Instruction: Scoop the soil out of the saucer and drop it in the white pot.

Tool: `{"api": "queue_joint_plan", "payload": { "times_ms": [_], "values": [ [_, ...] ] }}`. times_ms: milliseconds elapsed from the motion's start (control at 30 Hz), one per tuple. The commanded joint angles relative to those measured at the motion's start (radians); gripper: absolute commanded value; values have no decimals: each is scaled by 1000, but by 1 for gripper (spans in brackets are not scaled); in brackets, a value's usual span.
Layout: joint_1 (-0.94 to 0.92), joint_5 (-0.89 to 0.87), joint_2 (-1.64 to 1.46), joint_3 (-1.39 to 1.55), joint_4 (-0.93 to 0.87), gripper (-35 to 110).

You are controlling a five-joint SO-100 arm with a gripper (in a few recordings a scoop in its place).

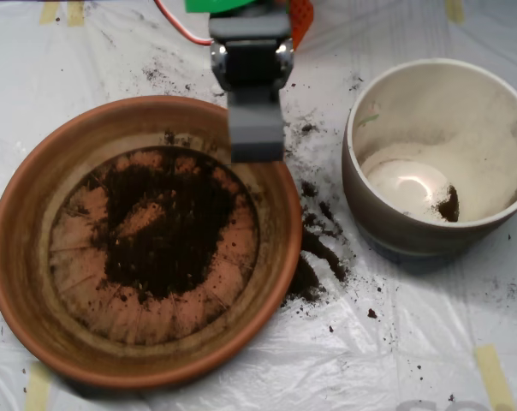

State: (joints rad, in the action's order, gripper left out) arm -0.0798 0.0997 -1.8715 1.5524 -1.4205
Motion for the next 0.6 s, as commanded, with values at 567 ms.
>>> {"api": "queue_joint_plan", "payload": {
  "times_ms": [567],
  "values": [
    [476,110,109,-410,-110,-1]
  ]
}}
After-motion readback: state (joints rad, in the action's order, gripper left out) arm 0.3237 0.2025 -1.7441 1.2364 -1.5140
